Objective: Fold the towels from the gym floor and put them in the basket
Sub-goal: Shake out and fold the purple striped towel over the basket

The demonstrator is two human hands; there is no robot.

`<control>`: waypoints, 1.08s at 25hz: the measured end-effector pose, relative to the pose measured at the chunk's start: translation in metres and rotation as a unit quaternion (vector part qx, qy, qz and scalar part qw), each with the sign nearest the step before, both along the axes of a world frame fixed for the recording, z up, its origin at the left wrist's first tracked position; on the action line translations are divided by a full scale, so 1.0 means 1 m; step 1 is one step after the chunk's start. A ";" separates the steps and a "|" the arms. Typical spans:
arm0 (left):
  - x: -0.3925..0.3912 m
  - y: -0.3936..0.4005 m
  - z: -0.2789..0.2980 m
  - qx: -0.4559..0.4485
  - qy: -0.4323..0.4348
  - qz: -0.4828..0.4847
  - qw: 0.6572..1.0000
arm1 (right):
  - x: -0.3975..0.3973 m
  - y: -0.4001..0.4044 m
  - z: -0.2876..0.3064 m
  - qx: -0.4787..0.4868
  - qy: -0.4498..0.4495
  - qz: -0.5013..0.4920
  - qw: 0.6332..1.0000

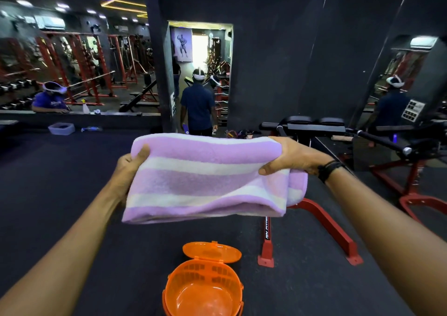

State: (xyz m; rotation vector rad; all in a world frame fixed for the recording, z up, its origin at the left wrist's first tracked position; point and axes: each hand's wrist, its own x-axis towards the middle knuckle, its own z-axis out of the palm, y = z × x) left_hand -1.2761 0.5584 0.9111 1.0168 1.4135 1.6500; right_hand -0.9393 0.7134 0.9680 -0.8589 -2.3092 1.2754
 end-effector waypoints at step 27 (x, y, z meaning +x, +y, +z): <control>-0.015 0.032 -0.106 -0.258 0.251 0.007 0.933 | -0.032 0.049 -0.113 -0.109 -0.069 -0.074 0.989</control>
